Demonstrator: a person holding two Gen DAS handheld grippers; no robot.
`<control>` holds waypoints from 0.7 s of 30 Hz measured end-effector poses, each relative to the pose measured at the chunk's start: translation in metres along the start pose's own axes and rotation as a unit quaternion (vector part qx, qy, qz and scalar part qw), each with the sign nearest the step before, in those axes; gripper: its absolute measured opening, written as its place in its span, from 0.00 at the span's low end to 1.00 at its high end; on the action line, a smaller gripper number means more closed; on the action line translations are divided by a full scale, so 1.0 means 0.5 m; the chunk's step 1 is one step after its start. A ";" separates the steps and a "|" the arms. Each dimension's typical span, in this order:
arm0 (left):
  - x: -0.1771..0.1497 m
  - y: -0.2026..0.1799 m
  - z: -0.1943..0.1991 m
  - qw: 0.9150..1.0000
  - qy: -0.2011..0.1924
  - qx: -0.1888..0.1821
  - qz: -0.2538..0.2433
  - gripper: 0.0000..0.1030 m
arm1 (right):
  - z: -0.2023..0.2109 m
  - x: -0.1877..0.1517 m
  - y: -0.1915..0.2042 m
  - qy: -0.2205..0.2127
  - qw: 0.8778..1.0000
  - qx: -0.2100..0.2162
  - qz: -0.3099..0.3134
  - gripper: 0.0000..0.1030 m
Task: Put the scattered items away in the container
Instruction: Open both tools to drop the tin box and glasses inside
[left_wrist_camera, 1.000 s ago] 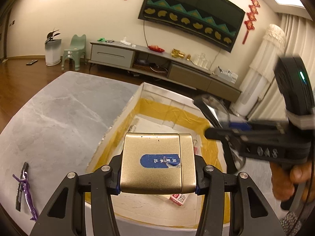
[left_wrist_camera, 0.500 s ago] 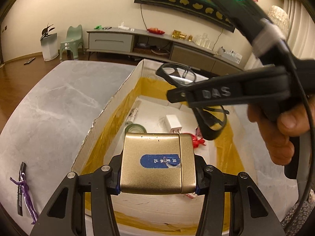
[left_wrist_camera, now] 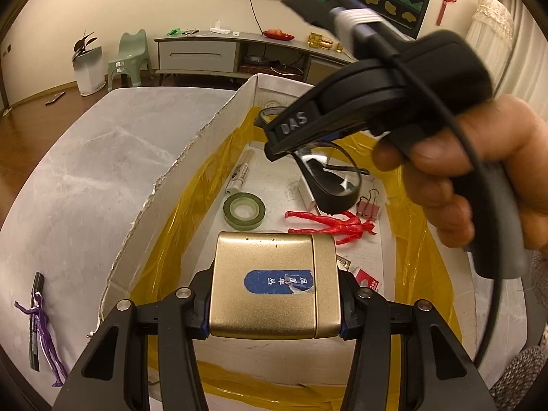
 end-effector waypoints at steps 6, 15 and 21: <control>-0.006 -0.005 -0.004 1.000 -0.003 0.018 -0.005 0.51 | -0.029 0.020 -0.009 -0.007 1.000 0.002 -0.021 0.44; -0.003 -0.006 0.006 0.999 -0.017 0.022 -0.017 0.67 | 0.000 0.011 -0.025 -0.018 1.000 0.000 -0.025 0.49; -0.008 -0.006 0.026 0.999 -0.033 0.014 -0.022 0.67 | 0.050 -0.042 -0.031 -0.011 1.000 0.013 -0.012 0.49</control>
Point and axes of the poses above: each gripper's, at about its wrist camera, not at the fingertips, and z roughly against the way its jaws point, y to its left, x to its top, the point moved 3 cm from there along -z, roughly the way its jaws point, and after that the axes turned 9 degrees about -z, right-handed, at the moved point
